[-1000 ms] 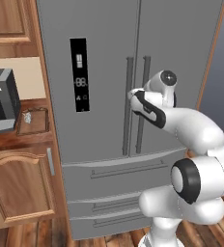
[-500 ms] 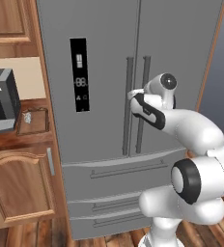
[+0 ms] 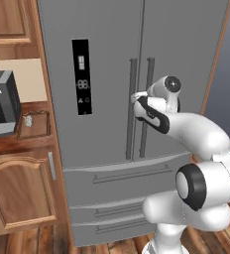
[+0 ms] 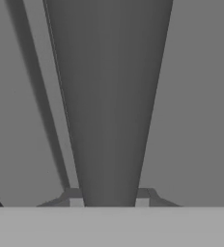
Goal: Retrieve a lemon from the fridge and place it on the cutting board with the fish.
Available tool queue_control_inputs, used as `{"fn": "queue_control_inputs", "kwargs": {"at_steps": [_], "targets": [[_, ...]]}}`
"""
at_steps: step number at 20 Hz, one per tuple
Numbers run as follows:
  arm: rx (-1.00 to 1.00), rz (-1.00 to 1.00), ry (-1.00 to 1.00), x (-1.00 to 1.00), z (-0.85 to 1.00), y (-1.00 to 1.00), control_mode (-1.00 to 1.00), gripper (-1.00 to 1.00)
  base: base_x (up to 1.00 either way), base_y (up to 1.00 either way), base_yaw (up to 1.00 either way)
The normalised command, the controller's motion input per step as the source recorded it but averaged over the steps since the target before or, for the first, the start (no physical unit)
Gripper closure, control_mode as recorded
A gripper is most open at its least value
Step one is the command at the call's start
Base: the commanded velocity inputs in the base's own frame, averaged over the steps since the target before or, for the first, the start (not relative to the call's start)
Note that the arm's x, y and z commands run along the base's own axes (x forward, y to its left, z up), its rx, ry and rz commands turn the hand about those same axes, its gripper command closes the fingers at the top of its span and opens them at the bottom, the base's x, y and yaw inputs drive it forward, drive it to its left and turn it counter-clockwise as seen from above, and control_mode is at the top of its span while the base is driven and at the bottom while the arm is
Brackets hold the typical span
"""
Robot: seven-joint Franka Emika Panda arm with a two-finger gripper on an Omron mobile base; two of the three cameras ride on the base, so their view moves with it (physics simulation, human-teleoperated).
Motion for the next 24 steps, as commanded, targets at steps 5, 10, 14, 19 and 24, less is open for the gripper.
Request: {"fn": "queue_control_inputs", "kwargs": {"at_steps": [5,10,14,19,24], "targets": [[0.04,0.0,0.0,-0.4,0.0,-0.42,-1.0,1.0,0.0,0.0,0.0],[0.13,0.0,0.0,-0.73,0.09,-0.76,-1.0,1.0,0.0,0.0,0.0],[0.14,0.0,0.0,-0.83,0.13,-0.92,-1.0,1.0,0.0,0.0,0.0],[0.17,0.0,0.0,-1.0,0.18,-0.98,-1.0,1.0,0.0,0.0,0.0],[0.2,0.0,0.0,-0.99,0.32,-1.0,-1.0,1.0,0.0,0.0,0.0]]}}
